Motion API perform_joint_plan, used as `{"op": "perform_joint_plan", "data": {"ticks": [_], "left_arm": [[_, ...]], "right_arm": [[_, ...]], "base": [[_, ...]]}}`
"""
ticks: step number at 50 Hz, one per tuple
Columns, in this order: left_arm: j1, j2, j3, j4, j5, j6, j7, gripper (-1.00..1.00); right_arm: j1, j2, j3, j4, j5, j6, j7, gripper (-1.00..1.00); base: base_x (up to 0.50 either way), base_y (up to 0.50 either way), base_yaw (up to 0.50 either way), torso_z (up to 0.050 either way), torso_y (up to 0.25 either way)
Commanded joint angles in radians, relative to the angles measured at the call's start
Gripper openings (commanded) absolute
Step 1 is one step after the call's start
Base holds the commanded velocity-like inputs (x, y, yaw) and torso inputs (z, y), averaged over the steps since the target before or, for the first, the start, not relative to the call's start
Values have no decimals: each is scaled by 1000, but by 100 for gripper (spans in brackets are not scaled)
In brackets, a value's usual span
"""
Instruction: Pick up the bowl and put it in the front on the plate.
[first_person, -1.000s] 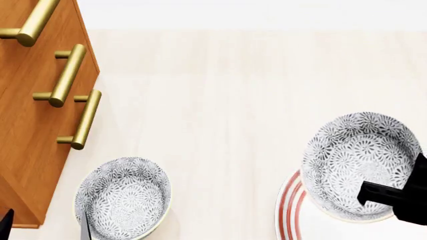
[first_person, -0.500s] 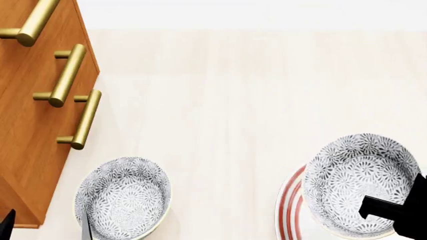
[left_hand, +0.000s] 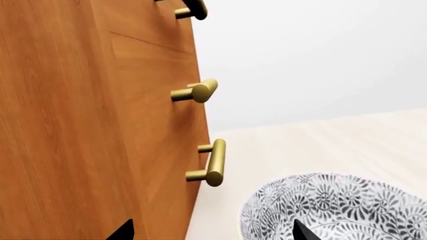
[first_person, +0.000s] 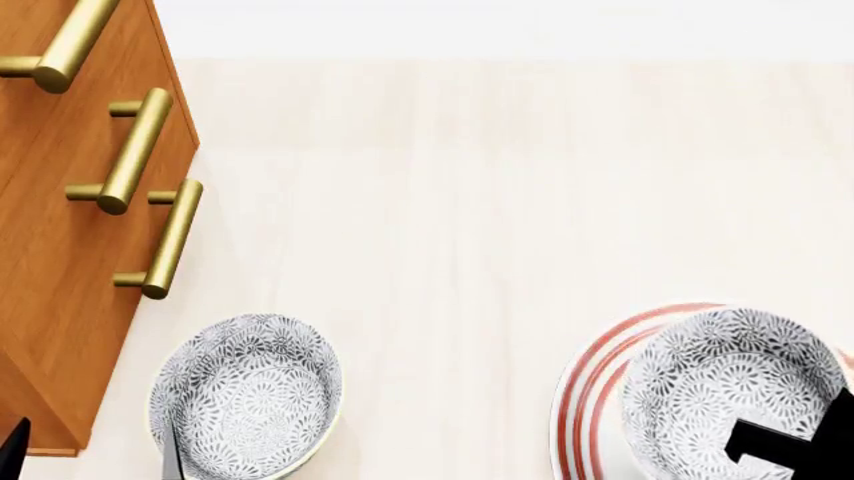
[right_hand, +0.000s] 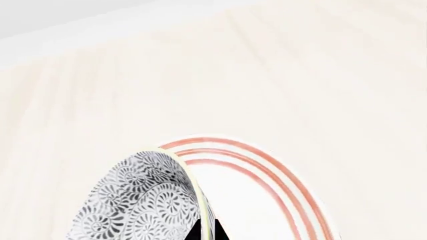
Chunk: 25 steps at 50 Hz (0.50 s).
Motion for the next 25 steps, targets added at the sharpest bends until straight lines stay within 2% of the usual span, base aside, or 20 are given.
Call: {"op": "perform_joint_plan", "data": {"ticks": [1, 25], "left_arm": [[-3, 7, -9, -2, 5, -3, 7, 100], [-4, 4, 0, -11, -4, -1, 7, 100]], "right_arm": [[2, -31, -2, 19, -38, -4, -20, -100], [7, -87, -71, 83, -114, -3, -51, -100]], "base": [[0, 0, 0, 0, 0], [0, 0, 0, 0, 0]]}}
